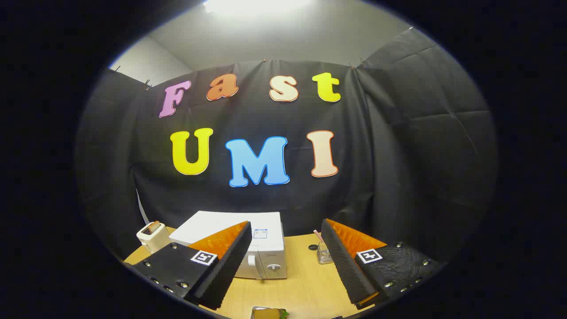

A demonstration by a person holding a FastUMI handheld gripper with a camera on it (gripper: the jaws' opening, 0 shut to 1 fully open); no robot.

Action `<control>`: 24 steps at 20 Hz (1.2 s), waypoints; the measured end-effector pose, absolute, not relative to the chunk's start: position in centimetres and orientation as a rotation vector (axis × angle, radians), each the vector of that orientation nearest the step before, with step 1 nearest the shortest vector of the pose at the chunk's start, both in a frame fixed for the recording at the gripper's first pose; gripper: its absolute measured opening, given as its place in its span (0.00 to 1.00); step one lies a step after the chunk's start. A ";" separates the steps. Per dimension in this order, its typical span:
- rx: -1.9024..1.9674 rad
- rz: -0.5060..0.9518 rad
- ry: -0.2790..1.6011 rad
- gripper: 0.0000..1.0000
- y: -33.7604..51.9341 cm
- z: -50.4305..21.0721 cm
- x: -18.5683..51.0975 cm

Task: Open the microwave, put the food inside, and close the microwave door.

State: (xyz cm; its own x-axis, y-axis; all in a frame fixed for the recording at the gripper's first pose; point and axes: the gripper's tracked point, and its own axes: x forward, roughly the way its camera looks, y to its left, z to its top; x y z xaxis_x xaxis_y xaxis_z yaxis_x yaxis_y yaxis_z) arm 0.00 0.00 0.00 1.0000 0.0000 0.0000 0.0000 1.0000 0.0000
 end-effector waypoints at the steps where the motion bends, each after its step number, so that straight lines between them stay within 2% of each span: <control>1: -0.002 0.007 -0.004 0.99 0.3 -0.2 -0.1; 15: -0.010 -0.037 0.011 0.99 -1.0 -2.2 1.1; 24: -0.083 0.050 -0.065 0.99 3.2 -5.1 3.9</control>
State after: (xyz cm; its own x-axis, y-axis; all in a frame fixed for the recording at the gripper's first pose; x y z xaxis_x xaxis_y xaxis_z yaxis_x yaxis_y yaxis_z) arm 3.85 3.15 -5.13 0.9966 0.0524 0.0633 -0.0470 0.9953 -0.0848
